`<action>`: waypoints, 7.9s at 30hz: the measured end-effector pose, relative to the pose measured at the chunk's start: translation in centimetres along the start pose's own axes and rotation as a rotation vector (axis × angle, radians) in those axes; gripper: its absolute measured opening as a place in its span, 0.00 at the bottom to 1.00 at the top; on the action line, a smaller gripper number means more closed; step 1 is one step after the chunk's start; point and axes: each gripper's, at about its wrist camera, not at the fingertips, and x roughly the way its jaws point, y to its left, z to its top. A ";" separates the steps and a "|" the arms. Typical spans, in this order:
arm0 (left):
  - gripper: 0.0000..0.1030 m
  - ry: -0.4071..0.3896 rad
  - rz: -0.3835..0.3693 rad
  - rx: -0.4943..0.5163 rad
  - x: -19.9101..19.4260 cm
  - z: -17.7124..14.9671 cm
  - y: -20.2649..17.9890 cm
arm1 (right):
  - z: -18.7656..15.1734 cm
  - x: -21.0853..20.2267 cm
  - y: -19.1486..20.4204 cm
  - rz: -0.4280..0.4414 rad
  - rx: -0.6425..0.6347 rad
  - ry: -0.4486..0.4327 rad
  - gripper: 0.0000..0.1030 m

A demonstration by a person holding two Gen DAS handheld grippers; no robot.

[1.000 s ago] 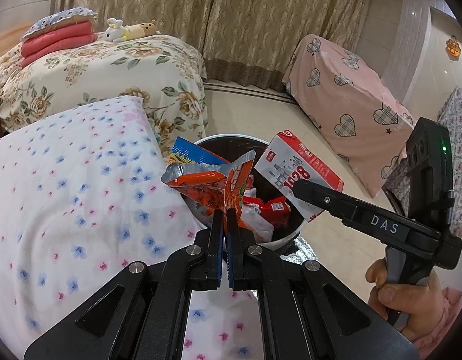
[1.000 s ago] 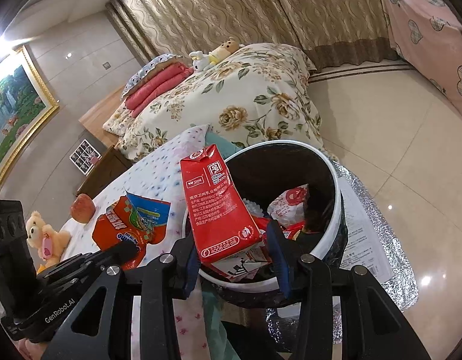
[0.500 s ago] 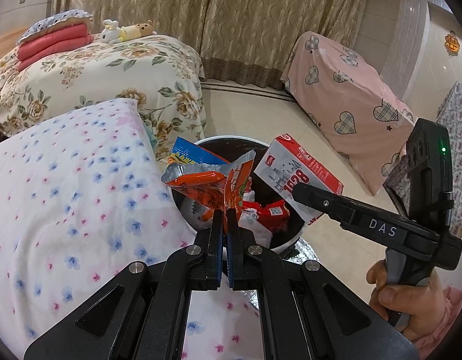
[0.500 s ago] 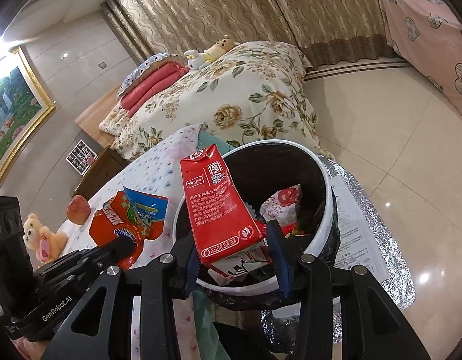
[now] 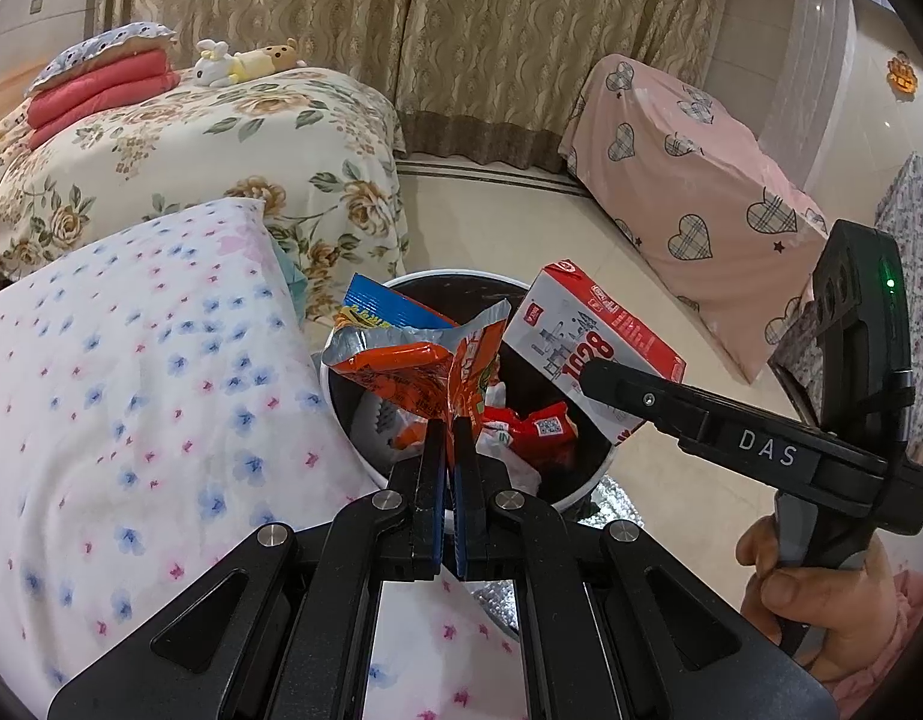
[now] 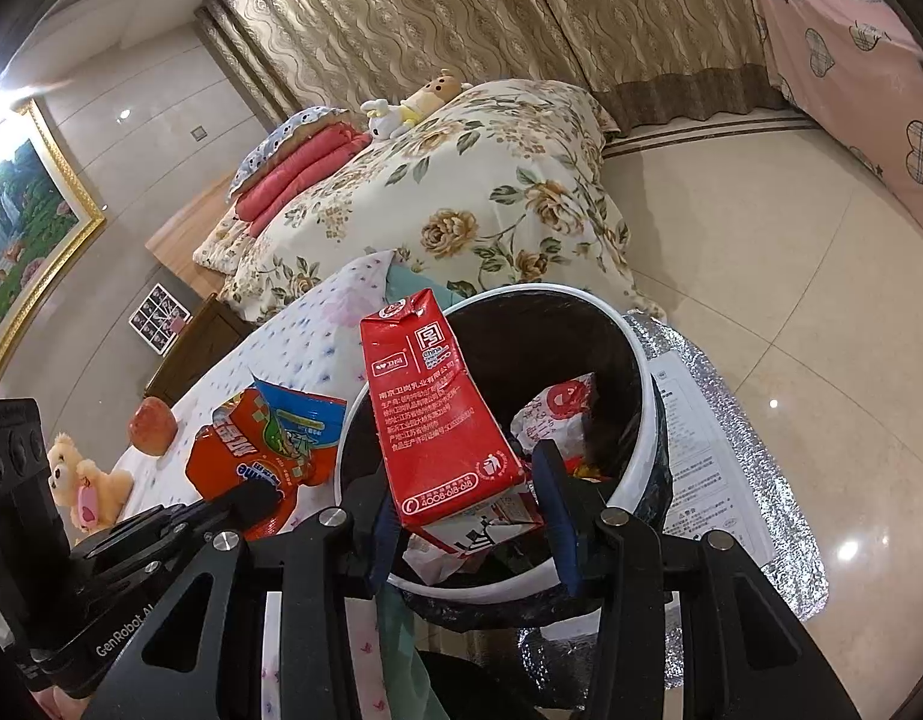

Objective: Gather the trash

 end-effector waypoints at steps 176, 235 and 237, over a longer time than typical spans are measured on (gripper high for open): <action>1.00 -0.476 0.539 -0.168 -17.8 -14.4 5.1 | -10.9 -7.7 11.8 -0.036 -0.395 -0.359 1.00; 1.00 -0.464 0.534 -0.163 -17.5 -14.7 5.2 | -10.8 -7.8 12.1 -0.028 -0.391 -0.352 1.00; 1.00 -0.464 0.533 -0.163 -17.5 -14.7 5.2 | -10.8 -7.8 12.1 -0.028 -0.391 -0.352 1.00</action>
